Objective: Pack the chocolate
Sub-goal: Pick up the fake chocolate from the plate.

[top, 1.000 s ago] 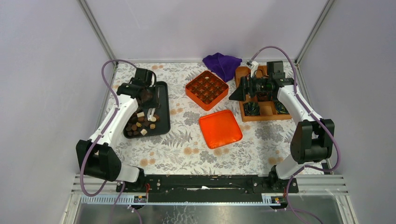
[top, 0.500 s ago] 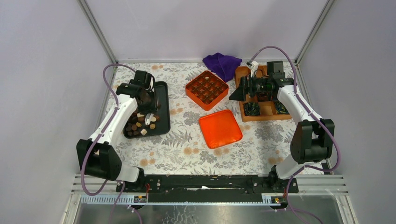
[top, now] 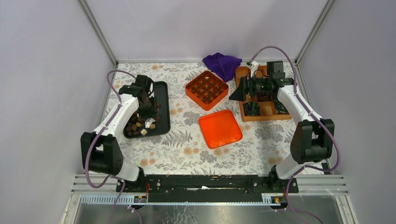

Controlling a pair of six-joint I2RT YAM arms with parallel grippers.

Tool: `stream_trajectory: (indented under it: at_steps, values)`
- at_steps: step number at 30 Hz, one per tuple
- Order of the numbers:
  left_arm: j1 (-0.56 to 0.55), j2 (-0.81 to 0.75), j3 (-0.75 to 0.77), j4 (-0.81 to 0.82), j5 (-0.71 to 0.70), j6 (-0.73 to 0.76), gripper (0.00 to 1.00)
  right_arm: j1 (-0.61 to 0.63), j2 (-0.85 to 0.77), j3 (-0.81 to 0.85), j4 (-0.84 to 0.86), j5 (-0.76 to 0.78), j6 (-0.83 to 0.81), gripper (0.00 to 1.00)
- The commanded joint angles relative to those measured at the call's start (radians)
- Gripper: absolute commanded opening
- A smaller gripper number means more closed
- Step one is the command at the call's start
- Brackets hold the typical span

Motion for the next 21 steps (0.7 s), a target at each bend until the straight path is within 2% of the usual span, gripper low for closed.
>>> stream_trajectory:
  at_steps: [1, 21]
  values:
    - [0.034, 0.016, -0.003, 0.057, 0.040, 0.029, 0.40, -0.004, -0.028, 0.016, 0.019, -0.018, -0.001, 1.00]
    - [0.086, 0.147, 0.122, 0.105, 0.084, 0.052, 0.45, -0.004, -0.017, 0.020, 0.019, -0.028, 0.002, 1.00]
